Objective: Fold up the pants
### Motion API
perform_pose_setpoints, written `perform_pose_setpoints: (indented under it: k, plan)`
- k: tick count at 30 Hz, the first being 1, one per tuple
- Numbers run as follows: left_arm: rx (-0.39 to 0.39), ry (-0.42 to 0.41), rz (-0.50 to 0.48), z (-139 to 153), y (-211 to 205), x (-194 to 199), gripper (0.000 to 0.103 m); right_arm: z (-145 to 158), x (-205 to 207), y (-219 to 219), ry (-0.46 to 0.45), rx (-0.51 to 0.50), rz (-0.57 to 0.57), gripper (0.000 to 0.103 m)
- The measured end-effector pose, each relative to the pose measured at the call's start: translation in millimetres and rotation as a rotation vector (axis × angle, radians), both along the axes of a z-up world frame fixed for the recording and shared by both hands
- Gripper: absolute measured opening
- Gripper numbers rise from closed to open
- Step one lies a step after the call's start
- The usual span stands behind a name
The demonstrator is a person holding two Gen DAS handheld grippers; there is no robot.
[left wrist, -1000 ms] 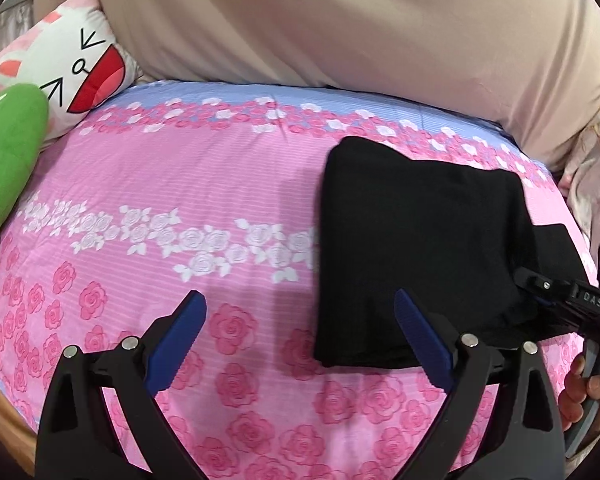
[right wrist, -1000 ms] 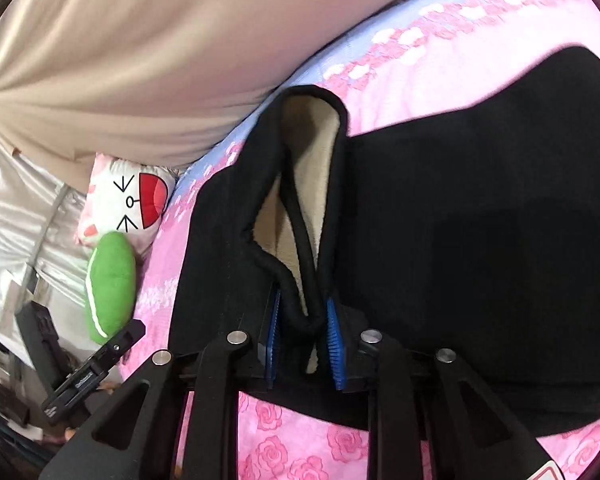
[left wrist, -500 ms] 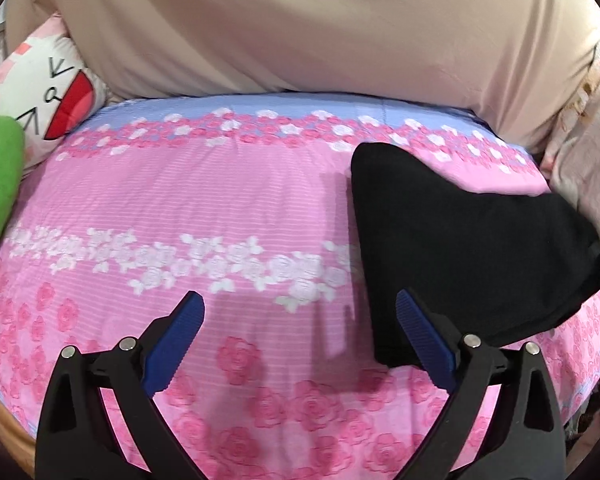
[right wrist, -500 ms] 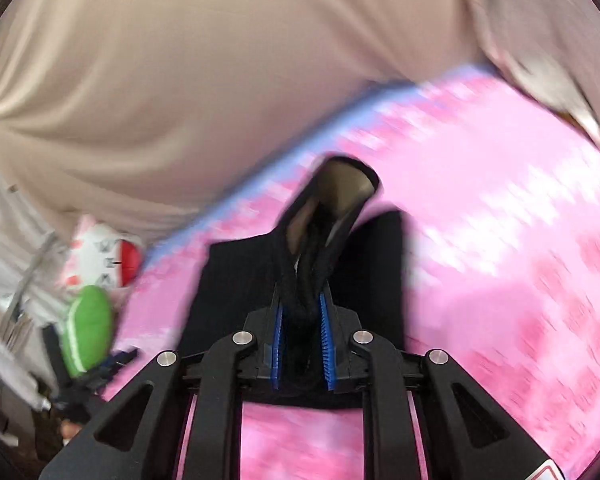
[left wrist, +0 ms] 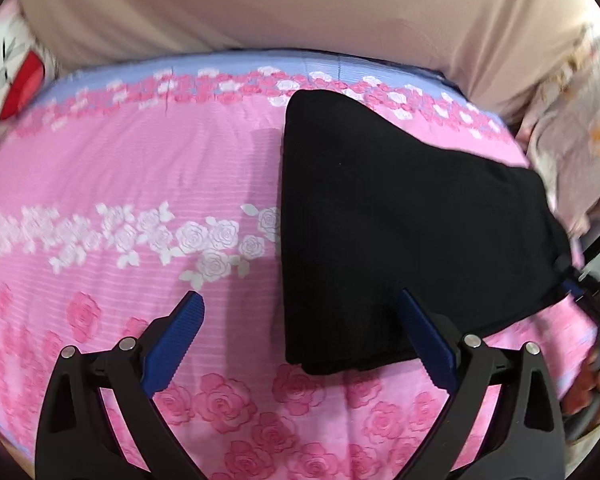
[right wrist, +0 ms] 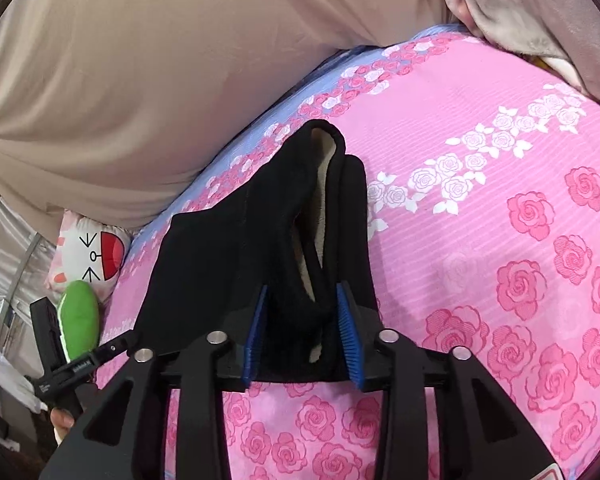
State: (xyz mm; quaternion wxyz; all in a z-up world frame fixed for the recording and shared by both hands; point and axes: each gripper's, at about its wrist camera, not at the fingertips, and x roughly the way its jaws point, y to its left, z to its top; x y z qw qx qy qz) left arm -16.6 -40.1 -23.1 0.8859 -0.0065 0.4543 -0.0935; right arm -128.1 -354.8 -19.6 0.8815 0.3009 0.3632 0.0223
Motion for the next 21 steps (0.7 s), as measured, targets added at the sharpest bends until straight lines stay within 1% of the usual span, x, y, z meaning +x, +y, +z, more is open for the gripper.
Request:
perform_pose_setpoints:
  k: [2,3,6,9,11,14,17,19,20,21]
  plan:
    - [0.067,-0.026,0.001,-0.5,-4.6,-4.8,0.095,2.2,-1.4,2.3,0.006,-0.035,-0.007,0.036]
    - [0.088,-0.032,0.002,-1.2,-5.9,-6.0,0.095,4.5,-4.1,3.3,0.006,-0.054,-0.012,0.036]
    - [0.118,-0.040,0.002,-2.1,-5.3,-9.0,0.095,15.4,-8.5,13.8,-0.004,-0.138,-0.046,0.036]
    - [0.122,-0.041,0.005,-1.4,-1.2,-11.7,0.095,28.7,-14.2,31.5,-0.034,-0.215,-0.046,0.041]
    - [0.120,-0.044,0.008,-0.6,2.1,-13.5,0.095,36.9,-17.1,48.4,-0.055,-0.268,-0.026,0.047]
    - [0.113,-0.045,0.011,-0.1,8.0,-15.0,0.095,42.7,-19.9,79.8,-0.085,-0.302,0.044,0.049]
    - [0.105,-0.047,0.028,1.6,22.2,-19.4,0.095,41.2,-19.9,117.5,-0.101,-0.301,0.143,0.049]
    - [0.103,-0.047,0.043,1.4,31.1,-21.2,0.095,40.7,-18.9,140.8,-0.113,-0.355,0.178,0.049]
    - [0.105,-0.046,0.053,1.3,36.6,-22.2,0.095,42.2,-18.7,150.1,-0.125,-0.404,0.173,0.049]
    - [0.109,-0.046,0.063,0.9,41.7,-23.1,0.095,43.2,-17.7,154.2,-0.124,-0.430,0.164,0.049]
